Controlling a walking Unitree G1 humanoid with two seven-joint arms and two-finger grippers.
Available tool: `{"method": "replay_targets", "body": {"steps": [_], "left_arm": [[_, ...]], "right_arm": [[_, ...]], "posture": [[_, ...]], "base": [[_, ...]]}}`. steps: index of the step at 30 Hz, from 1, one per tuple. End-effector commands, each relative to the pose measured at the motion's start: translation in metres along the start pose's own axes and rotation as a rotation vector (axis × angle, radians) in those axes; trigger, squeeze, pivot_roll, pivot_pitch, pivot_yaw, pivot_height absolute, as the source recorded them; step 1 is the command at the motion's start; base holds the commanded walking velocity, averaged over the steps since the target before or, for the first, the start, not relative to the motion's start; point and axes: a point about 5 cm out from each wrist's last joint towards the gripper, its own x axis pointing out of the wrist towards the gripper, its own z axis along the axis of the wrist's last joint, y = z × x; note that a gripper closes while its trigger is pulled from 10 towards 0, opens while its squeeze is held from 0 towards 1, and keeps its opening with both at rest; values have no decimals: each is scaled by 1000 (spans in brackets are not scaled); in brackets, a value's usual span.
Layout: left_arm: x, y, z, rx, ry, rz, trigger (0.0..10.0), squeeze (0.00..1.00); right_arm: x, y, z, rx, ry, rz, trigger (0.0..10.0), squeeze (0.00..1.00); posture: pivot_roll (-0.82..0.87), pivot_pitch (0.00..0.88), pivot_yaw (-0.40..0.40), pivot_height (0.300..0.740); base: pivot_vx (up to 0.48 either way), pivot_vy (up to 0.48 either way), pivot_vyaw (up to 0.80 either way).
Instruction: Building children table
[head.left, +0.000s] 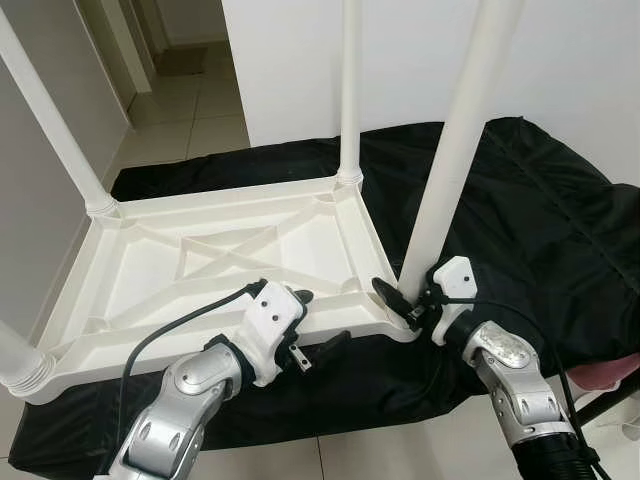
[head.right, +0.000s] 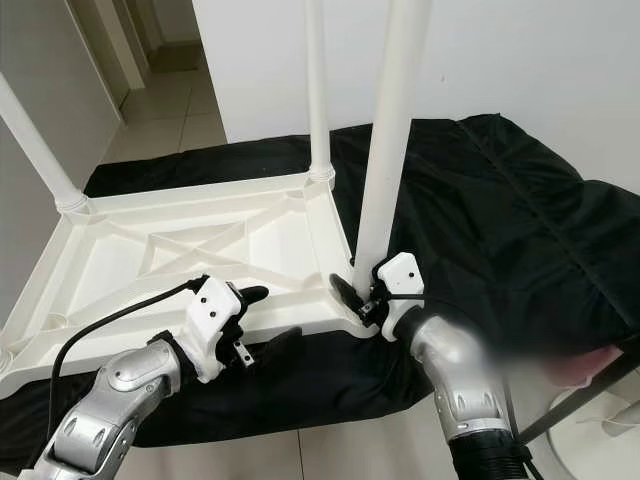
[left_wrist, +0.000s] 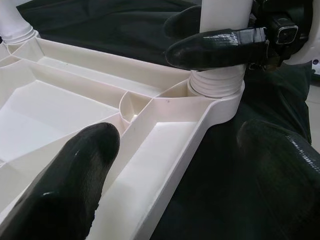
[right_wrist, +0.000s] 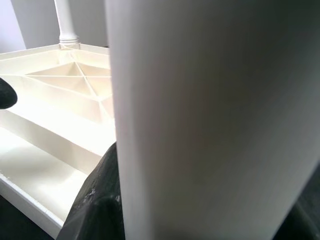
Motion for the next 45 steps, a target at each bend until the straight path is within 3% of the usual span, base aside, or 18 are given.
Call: {"method": "replay_targets", "body": {"steps": [1, 5, 10, 14, 17, 22, 27, 33, 34, 43, 44, 45], "left_arm": [[0, 0, -1, 11, 2, -14, 10000, 0], [0, -2, -1, 13, 0, -14, 10000, 0], [-1, -1, -1, -13, -1, -14, 10000, 0], [-2, -1, 0, -14, -1, -14, 10000, 0], [-1, -3, -1, -14, 0, -21, 10000, 0], [0, -4, -2, -18, 0, -29, 10000, 0], [1, -3, -1, -19, -5, -31, 10000, 0], [1, -4, -1, -26, -6, -38, 10000, 0], [1, -4, -1, -25, -6, -40, 10000, 0], [2, -2, 1, -19, -10, -50, 10000, 0], [2, -1, 1, -15, -9, -51, 10000, 0], [1, -1, 2, -16, -10, -52, 10000, 0]], "right_arm": [[-3, 0, -7, 57, 20, -40, 10000, 0], [-4, 3, -5, 92, 3, -119, 10000, 0], [-7, 6, 0, 102, -3, -402, 10000, 0], [-7, 10, 3, 113, -3, -437, 10000, 0], [-7, 21, 3, 120, 28, -510, 10000, 0], [-3, 45, 1, 209, 73, -661, 10000, 0], [5, 55, 8, 276, 56, -703, 10000, 0], [4, 52, 16, 277, 9, -669, 10000, 0], [2, 50, 18, 267, -5, -648, 10000, 1000], [-9, 39, 23, 188, -43, -521, 10000, 1000], [-11, 38, 23, 185, -52, -476, 10000, 647], [-13, 35, 23, 168, -52, -421, 10000, 0]], "posture": [[-102, 21, 95, 740], [-102, 21, 95, 740], [-98, 31, 92, 740], [-97, 35, 92, 740], [-99, 37, 93, 740], [-112, 42, 95, 740], [-125, 42, 106, 740], [-131, 47, 108, 740], [-132, 48, 110, 740], [-135, 51, 111, 740], [-135, 51, 111, 740], [-126, 48, 105, 740]], "base": [[0, 0, 0], [0, 0, 0], [0, 0, 0], [0, 0, 0], [0, 0, 0], [0, 0, 0], [0, 0, 0], [0, 0, 0], [0, 0, 0], [0, 0, 0], [0, 0, 0], [0, 0, 0]]}}
